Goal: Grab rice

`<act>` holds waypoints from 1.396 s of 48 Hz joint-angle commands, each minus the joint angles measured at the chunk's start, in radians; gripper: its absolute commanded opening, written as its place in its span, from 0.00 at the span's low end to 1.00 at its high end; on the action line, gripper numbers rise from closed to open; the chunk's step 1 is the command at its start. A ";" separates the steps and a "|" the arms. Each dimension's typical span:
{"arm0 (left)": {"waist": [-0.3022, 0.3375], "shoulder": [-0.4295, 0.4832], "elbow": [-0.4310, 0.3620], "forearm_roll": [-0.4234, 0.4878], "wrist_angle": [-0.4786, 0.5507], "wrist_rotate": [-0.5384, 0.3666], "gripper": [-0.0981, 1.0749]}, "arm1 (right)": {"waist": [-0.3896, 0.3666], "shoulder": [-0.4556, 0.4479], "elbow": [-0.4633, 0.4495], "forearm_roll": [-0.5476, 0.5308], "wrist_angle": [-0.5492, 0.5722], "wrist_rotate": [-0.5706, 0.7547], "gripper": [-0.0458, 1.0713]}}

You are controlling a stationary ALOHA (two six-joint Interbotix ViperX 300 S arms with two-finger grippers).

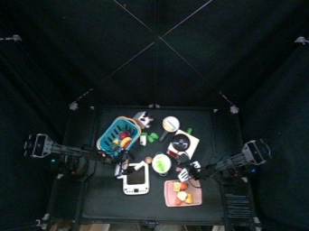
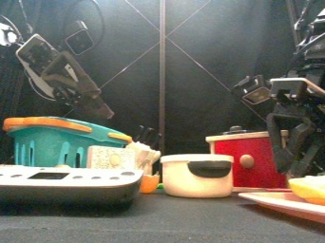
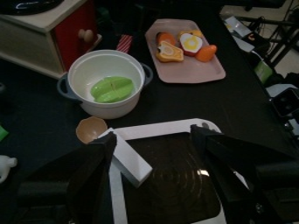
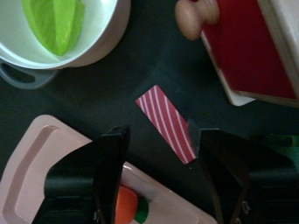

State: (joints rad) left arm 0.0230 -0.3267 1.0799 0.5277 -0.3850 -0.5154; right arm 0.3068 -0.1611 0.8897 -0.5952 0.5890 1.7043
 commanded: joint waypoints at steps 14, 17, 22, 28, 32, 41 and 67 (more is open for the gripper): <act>-0.054 0.026 -0.083 -0.060 0.244 -0.002 0.94 | 0.003 -0.005 -0.040 -0.032 -0.011 0.000 0.83; -0.054 0.044 -0.104 -0.072 0.304 -0.002 0.94 | 0.002 0.000 -0.041 -0.032 -0.011 0.000 0.83; -0.054 0.087 -0.144 -0.072 0.367 -0.002 0.94 | 0.003 0.011 -0.049 -0.032 -0.011 0.000 0.83; -0.054 0.140 -0.172 -0.072 0.376 -0.002 0.94 | 0.003 0.026 -0.057 -0.032 -0.014 0.000 0.83; -0.054 0.164 -0.184 -0.074 0.377 -0.003 0.94 | 0.003 0.032 -0.060 -0.032 -0.012 -0.002 0.83; -0.043 0.218 -0.196 -0.077 0.383 -0.003 0.93 | 0.003 0.032 -0.061 -0.032 -0.012 -0.002 0.83; -0.021 0.244 -0.210 -0.098 0.383 -0.003 0.71 | 0.003 0.034 -0.061 -0.032 -0.011 0.000 0.83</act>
State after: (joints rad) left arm -0.0061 -0.0767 0.8928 0.4310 0.0015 -0.5154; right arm 0.3083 -0.1135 0.8452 -0.6243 0.5798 1.7043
